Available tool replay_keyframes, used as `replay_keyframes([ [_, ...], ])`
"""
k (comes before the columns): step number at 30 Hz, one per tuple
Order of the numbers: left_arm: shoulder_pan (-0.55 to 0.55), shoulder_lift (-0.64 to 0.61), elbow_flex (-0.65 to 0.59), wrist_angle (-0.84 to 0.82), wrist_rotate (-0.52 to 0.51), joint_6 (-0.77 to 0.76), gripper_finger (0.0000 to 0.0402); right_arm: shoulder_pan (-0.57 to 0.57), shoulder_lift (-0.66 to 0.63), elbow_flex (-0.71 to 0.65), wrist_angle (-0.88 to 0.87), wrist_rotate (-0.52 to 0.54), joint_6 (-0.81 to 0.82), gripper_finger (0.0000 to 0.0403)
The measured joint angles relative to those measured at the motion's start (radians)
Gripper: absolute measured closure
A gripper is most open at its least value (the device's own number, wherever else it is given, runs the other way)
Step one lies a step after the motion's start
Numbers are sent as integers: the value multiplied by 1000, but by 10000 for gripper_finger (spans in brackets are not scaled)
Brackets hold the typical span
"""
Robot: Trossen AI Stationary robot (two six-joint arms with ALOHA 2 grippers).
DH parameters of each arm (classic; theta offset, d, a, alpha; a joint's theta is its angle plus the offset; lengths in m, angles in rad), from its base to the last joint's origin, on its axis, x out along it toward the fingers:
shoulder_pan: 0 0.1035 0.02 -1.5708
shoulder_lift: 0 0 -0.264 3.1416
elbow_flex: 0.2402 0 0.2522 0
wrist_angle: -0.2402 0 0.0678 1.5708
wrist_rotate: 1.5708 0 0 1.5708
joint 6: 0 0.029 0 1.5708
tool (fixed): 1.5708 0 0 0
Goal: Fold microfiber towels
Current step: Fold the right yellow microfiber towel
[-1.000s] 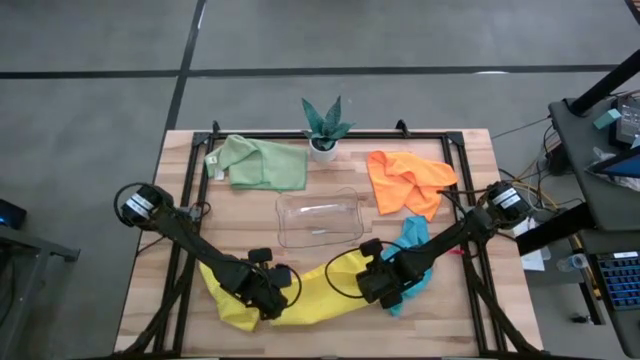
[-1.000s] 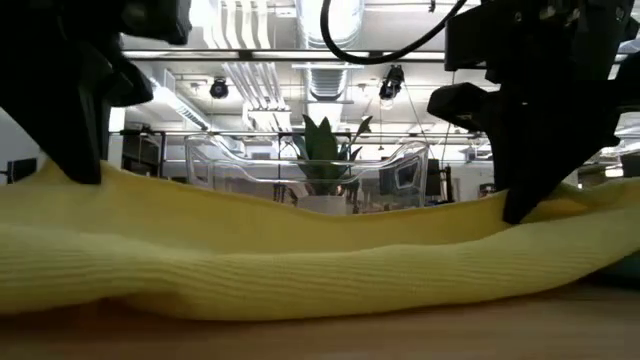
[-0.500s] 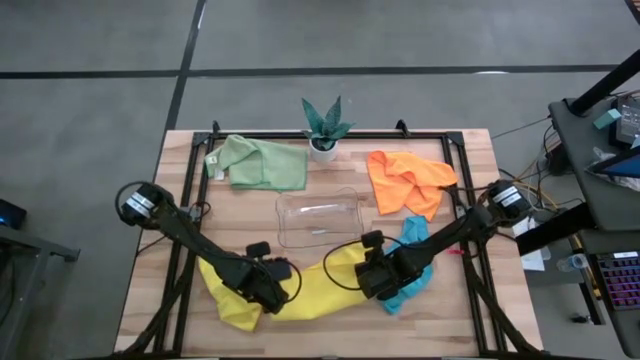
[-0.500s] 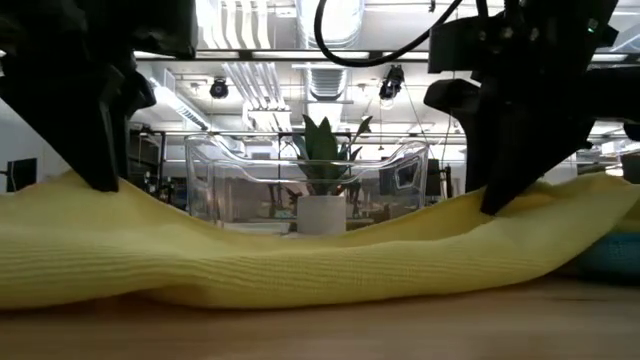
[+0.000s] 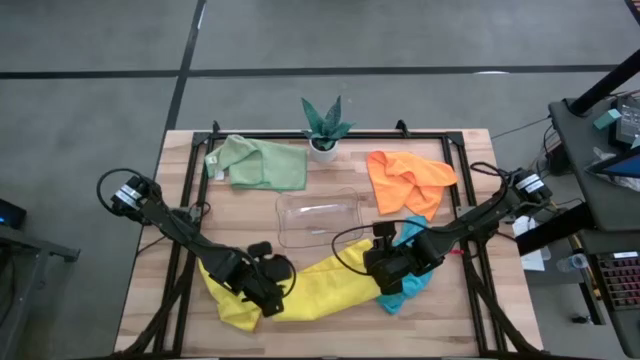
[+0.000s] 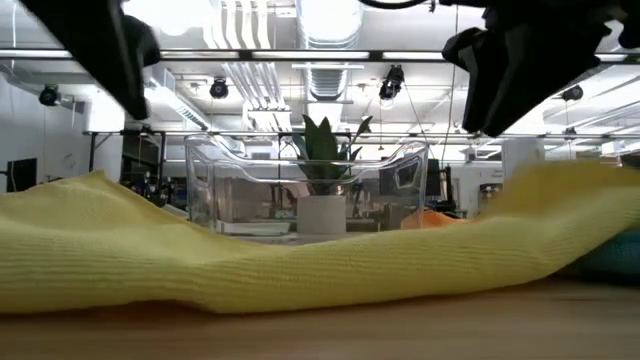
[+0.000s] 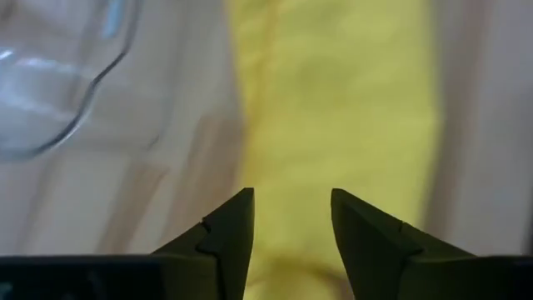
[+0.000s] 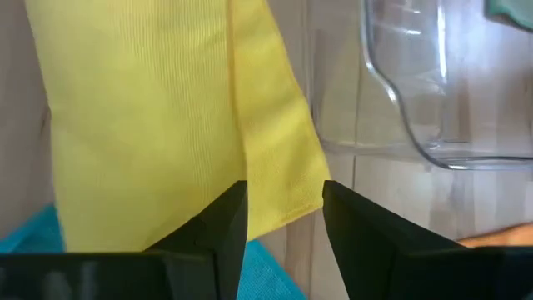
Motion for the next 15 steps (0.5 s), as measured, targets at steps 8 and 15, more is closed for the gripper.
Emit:
replay_keyframes([
  [8,-11,117,-46,360,15,107,294,1,-11,-40,26,28,7,255],
  [15,-6,248,-48,350,26,81,345,39,-35,-118,52,25,61,275],
])
